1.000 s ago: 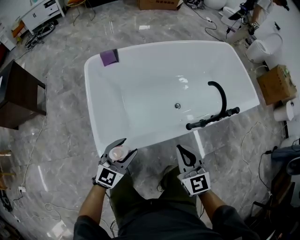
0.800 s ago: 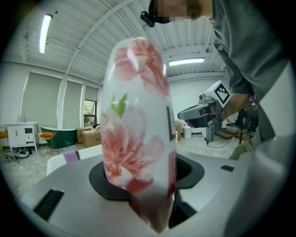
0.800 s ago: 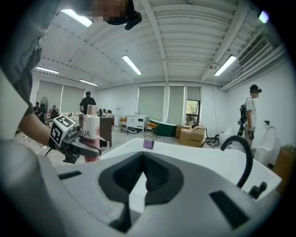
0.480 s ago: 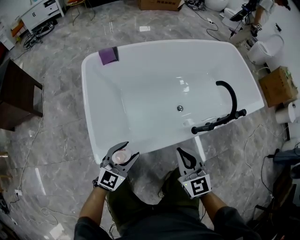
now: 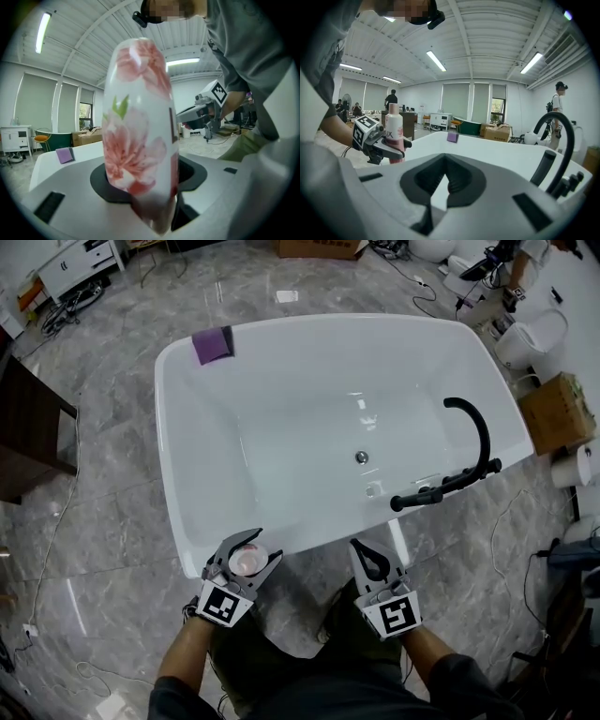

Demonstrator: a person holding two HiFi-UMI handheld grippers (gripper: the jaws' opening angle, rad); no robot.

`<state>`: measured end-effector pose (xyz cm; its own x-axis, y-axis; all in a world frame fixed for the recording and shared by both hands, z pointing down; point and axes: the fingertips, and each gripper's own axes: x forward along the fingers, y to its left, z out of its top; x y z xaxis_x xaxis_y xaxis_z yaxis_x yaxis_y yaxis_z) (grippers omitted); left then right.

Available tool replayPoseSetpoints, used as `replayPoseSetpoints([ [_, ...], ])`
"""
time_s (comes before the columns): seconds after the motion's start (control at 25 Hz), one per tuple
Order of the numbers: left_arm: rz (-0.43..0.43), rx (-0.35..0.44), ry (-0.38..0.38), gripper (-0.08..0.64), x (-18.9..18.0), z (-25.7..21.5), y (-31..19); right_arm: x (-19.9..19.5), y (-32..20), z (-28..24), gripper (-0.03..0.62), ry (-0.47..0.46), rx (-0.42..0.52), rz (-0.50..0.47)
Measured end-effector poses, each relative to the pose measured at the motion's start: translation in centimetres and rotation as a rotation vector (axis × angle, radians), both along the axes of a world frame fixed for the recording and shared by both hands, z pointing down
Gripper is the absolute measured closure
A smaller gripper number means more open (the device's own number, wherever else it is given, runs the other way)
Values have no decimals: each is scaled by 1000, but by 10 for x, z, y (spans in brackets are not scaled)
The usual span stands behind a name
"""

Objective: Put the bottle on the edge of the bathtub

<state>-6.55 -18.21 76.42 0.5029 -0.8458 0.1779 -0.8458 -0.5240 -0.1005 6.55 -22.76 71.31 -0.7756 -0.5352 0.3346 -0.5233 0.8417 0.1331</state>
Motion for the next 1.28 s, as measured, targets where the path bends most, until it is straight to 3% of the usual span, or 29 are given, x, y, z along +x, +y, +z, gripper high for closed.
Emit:
replayPoseSetpoints([
  [0.96, -7, -1, 23, 319, -2, 38, -2, 11, 3, 43, 592, 59, -45, 3],
  [1.28, -27, -69, 5, 233, -7, 39, 14, 12, 9, 25, 592, 46, -57, -1],
])
